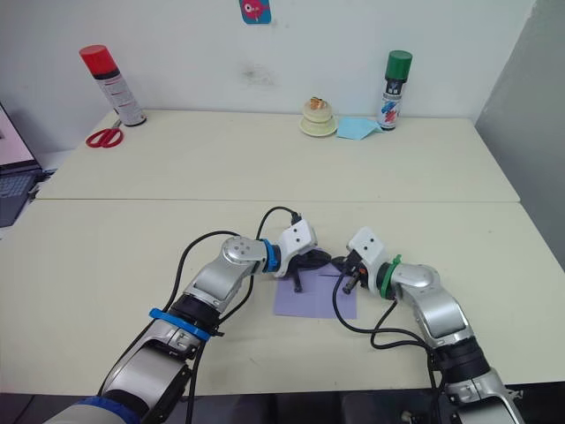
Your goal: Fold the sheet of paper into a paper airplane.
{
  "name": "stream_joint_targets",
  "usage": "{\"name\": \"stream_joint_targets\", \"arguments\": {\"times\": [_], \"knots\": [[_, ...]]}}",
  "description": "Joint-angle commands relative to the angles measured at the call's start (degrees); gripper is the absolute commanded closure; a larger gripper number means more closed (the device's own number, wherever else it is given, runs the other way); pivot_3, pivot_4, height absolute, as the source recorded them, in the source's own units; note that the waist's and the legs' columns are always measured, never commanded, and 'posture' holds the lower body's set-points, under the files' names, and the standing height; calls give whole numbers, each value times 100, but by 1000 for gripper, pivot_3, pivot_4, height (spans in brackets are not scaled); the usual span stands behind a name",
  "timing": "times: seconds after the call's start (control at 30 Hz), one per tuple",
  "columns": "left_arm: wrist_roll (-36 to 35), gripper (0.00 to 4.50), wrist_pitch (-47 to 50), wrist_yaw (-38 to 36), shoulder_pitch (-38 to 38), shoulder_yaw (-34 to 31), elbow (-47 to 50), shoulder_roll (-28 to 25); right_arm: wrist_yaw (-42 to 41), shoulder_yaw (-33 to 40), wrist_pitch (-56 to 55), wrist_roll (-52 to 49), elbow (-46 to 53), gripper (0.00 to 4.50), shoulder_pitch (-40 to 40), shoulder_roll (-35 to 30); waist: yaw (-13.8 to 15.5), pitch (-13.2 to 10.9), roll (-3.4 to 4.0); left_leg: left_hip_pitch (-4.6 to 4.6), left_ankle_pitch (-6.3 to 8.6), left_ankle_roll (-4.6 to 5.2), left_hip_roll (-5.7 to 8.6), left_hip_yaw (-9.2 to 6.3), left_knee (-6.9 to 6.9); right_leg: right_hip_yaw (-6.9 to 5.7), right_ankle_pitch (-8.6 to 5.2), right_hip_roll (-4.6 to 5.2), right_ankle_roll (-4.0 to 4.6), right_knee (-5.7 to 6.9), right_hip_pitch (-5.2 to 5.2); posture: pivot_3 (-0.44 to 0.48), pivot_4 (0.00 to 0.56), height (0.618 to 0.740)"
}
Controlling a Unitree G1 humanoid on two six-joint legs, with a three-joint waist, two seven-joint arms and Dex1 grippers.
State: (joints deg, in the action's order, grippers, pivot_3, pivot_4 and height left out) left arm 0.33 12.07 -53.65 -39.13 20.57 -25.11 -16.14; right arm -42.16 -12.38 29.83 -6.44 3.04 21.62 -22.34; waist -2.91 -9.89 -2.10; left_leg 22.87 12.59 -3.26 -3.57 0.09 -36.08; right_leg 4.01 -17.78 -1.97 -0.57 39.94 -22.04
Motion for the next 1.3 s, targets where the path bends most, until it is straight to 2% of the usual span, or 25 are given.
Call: {"name": "stream_joint_targets", "arguments": {"times": [0.03,0.2,0.67,0.83,0.93,1.03,1.3], "knots": [[228,4500,95,-47,64,166,-224,-53,94,-151,76,131,25,4470,15,-14,-1,0,0,0,0,0,0,0,0,1,0,0,0,0,0,0,150,737],[242,4500,102,-72,71,156,-228,-79,68,-222,275,160,172,4470,-204,-169,2,1,0,0,0,0,0,1,0,0,0,0,0,0,1,0,150,737],[259,4500,117,-125,119,180,-201,-114,281,511,1298,-483,938,4470,-1133,-394,7,27,-4,-2,0,0,1,-2,0,-1,-1,0,-1,-3,7,0,150,737],[269,4500,102,-146,101,192,-232,-103,127,687,850,-825,1225,4470,-1156,-307,4,30,-6,-4,0,0,1,-1,0,-1,-1,0,-1,-4,7,0,150,737],[268,4500,87,-155,94,191,-250,-107,153,932,572,-1232,1326,4470,-1001,68,-7,28,-6,-2,0,0,0,-1,1,0,-1,0,-1,-4,5,0,150,737],[269,4500,76,-158,84,188,-268,-107,153,853,369,-1222,1270,4470,-827,189,-7,27,-5,-1,0,0,0,-2,1,-1,-1,-1,-1,-3,4,0,150,737],[278,4500,79,-151,97,188,-253,-104,348,27,-22,-265,445,4470,-568,-54,0,27,-5,2,0,0,0,1,3,1,-1,-1,-1,-7,0,0,150,737]]}}
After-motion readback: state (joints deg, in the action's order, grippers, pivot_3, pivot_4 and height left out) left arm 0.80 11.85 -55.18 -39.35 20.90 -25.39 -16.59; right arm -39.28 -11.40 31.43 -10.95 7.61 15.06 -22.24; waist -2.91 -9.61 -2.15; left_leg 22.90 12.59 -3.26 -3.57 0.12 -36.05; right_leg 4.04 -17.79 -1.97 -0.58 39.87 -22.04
